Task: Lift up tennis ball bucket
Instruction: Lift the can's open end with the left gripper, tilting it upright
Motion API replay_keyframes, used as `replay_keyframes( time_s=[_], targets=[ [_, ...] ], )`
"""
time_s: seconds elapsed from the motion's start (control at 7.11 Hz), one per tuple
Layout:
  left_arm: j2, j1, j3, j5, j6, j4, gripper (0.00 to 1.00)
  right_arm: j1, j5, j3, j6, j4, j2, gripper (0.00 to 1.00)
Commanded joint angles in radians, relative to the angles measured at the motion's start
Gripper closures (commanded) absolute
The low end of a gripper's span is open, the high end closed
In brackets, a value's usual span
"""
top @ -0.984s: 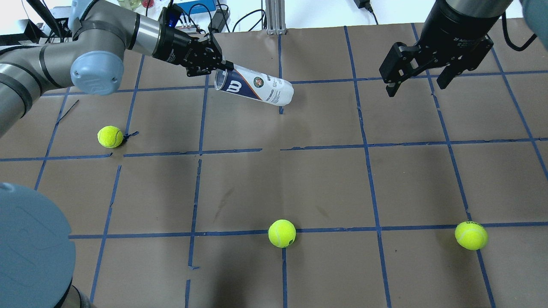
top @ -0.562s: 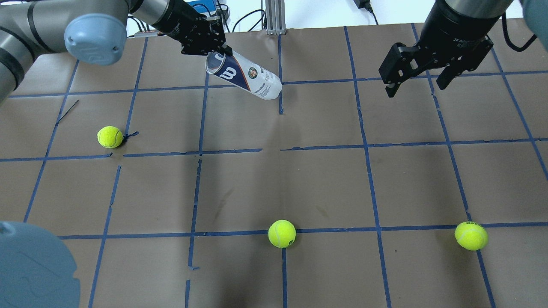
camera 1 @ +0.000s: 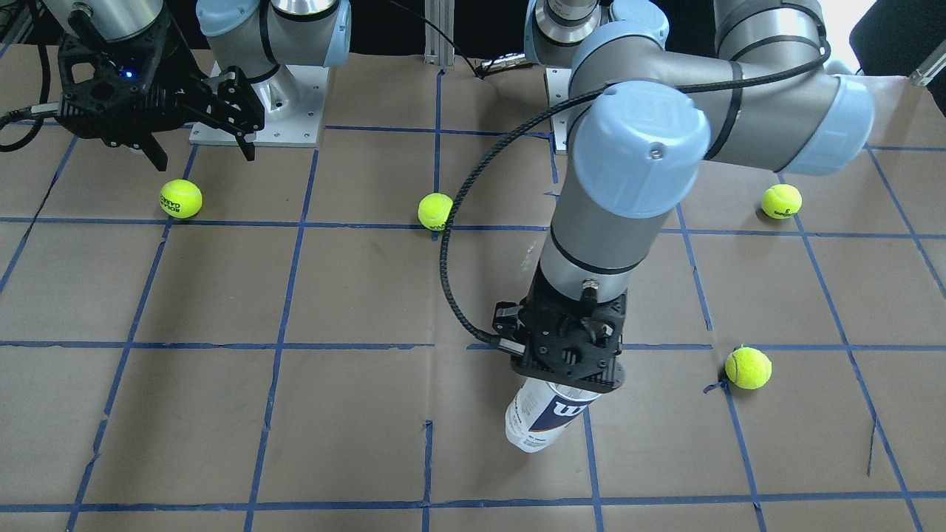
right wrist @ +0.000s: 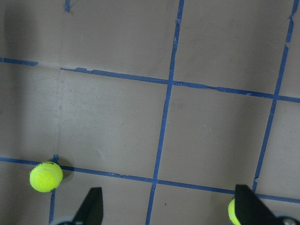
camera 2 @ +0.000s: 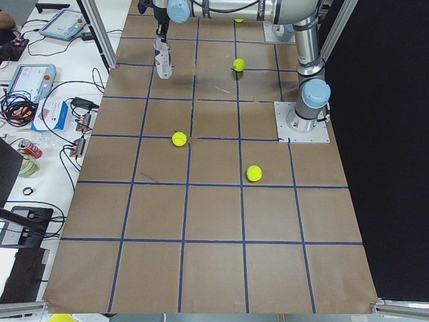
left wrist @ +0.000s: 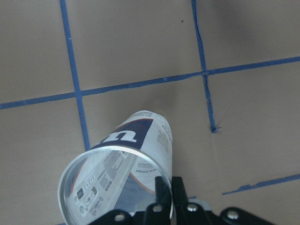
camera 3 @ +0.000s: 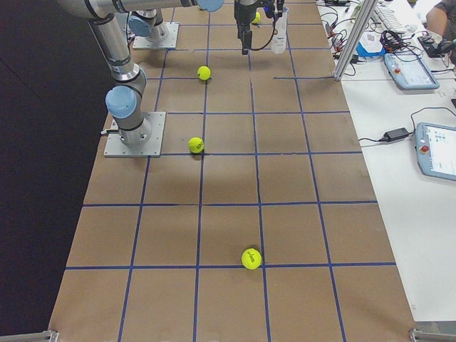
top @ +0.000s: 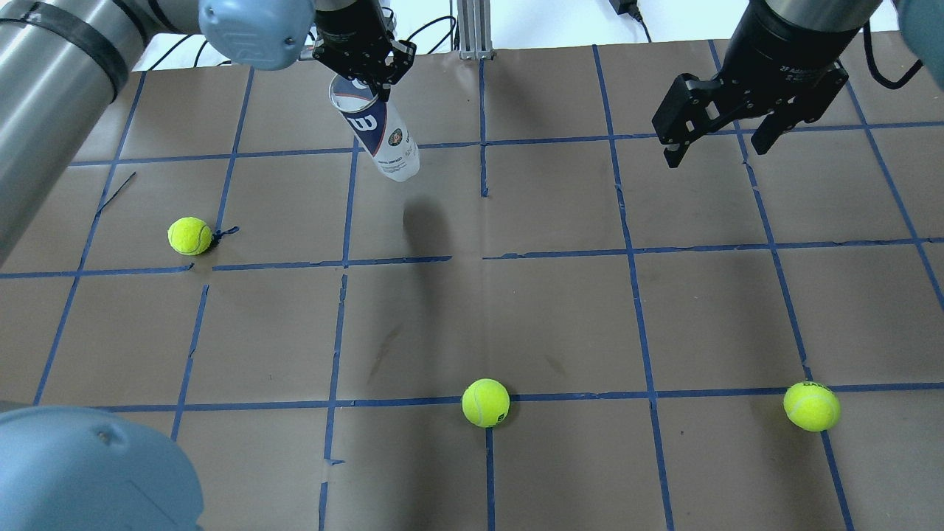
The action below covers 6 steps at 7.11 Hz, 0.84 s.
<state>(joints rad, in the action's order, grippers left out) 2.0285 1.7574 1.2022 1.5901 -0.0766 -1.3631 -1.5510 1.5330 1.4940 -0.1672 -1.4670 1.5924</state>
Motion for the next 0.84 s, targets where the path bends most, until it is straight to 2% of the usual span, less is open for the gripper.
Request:
replay_keyframes(
  time_s=[0.0, 0.42, 0.56, 0.7],
  targets=[
    [0.028, 0.051, 0.008, 0.092, -0.155, 0.001, 1.0, 0.0, -0.001, 0.0, 0.0, 0.001, 0.0, 0.0],
    [0.076, 0.054, 0.01, 0.108, -0.183, 0.054, 1.0, 0.0, -0.001, 0.005, 0.0, 0.001, 0.0, 0.0],
    [0.081, 0.054, 0.016, 0.103, -0.173, 0.053, 0.88, 0.0, 0.001, 0.005, 0.0, 0.002, 0.0, 0.0],
    [0.076, 0.054, 0.022, 0.079, -0.164, 0.039, 0.88, 0.0, -0.001, 0.006, -0.002, 0.001, 0.0, 0.0]
  ],
)
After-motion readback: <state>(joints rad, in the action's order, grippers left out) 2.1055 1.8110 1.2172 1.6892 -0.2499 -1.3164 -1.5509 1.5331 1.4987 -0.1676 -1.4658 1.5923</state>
